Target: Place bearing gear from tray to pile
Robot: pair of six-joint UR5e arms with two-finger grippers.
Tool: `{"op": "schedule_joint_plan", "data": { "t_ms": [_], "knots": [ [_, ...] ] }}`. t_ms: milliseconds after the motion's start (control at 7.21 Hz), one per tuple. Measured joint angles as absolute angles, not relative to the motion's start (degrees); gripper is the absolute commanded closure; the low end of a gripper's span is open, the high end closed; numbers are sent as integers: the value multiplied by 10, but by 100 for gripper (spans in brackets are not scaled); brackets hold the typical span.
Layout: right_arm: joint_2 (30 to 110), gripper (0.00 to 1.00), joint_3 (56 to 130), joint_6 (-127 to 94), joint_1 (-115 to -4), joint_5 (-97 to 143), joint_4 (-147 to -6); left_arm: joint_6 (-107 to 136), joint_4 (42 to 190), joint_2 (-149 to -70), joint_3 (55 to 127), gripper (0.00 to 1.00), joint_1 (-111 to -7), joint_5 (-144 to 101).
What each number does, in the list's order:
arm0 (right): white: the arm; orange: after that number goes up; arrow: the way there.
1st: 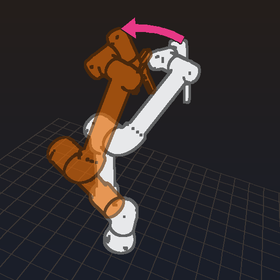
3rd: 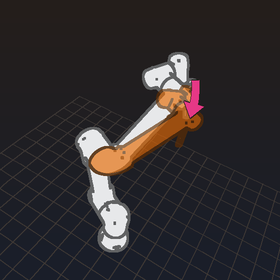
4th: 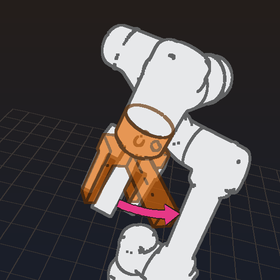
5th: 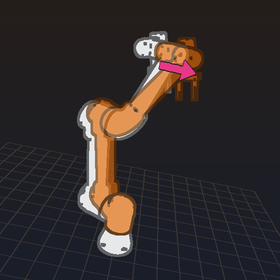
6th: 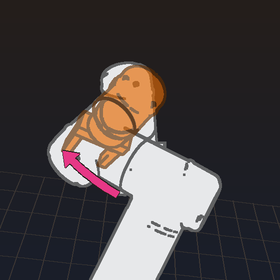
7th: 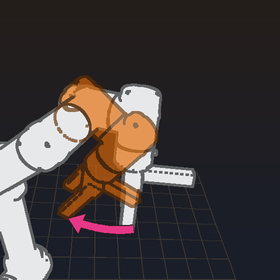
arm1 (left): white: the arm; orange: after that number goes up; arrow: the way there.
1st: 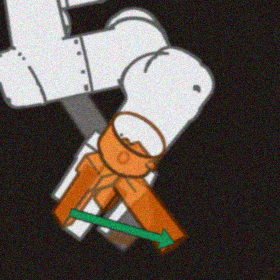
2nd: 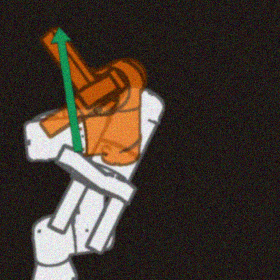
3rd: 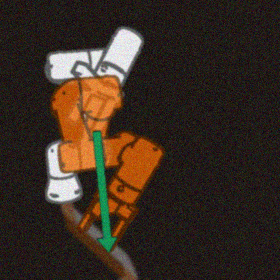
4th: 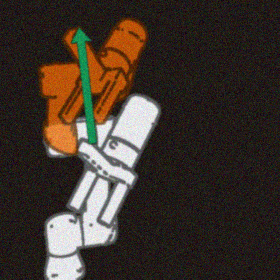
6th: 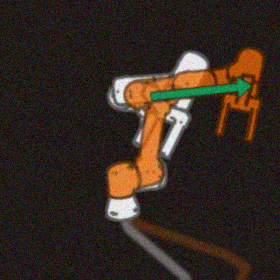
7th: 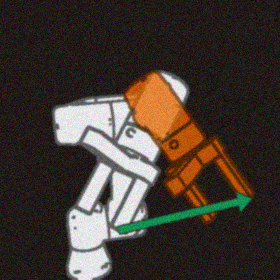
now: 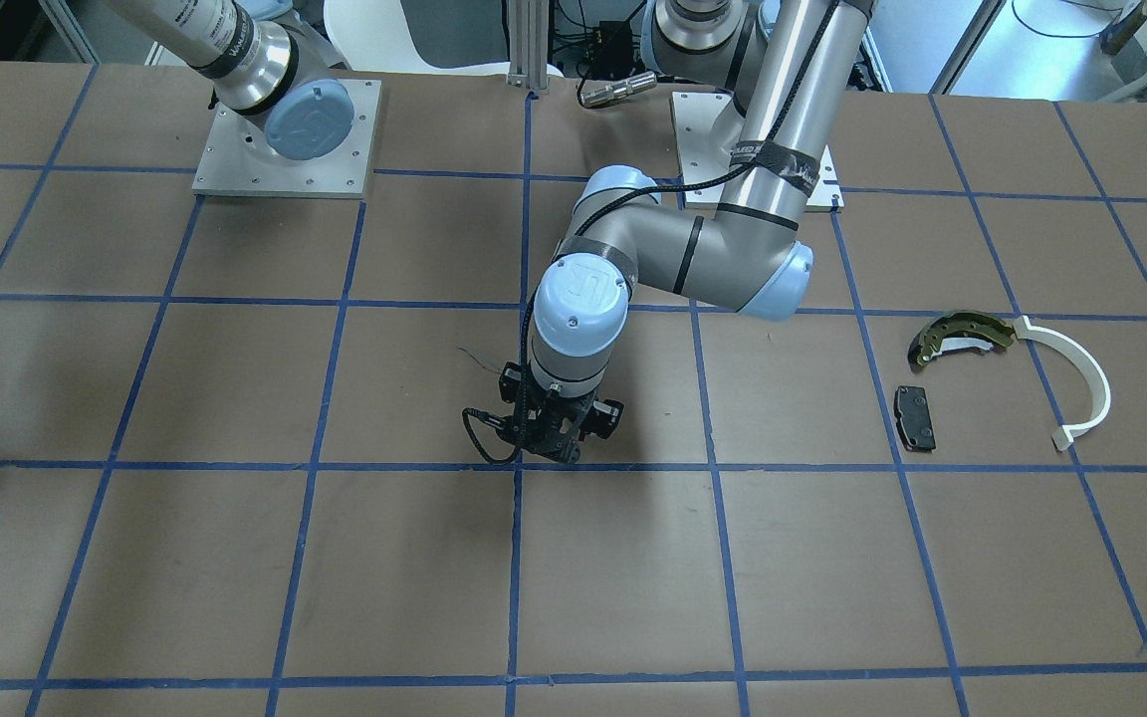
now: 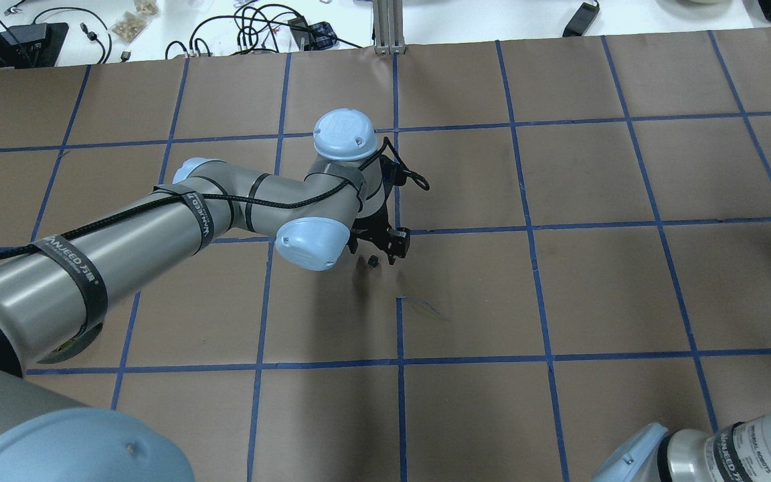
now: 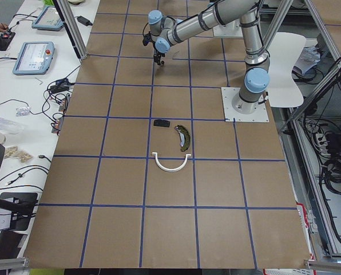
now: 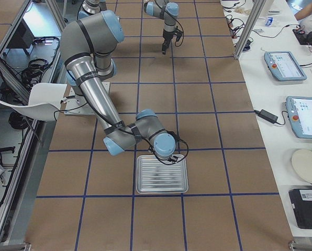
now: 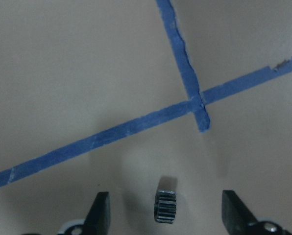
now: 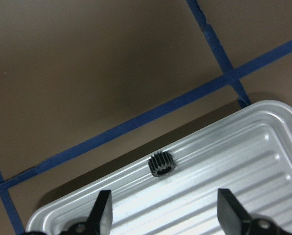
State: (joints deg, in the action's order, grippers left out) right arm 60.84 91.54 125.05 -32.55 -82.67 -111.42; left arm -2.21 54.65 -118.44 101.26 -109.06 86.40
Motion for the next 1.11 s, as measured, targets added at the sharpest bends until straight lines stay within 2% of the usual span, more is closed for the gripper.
{"op": "schedule_joint_plan", "data": {
  "t_ms": [139, 277, 693, 1109],
  "knots": [
    [602, 26, 917, 1284, -325, -826, -1124, -27, 546, -1189, 1012, 65, -1091, 868],
    [594, 26, 919, 1303, -325, -825, -1134, -30, 547, -1194, 1013, 100, -1091, 878],
    [585, 28, 927, 1299, -329, -820, -1140, -29, 552, -1195, 1010, 100, -1091, 887],
    [584, 43, 929, 1292, -330, -818, -1141, -37, 581, -1170, 991, 100, -1080, 904]
  ]
}}
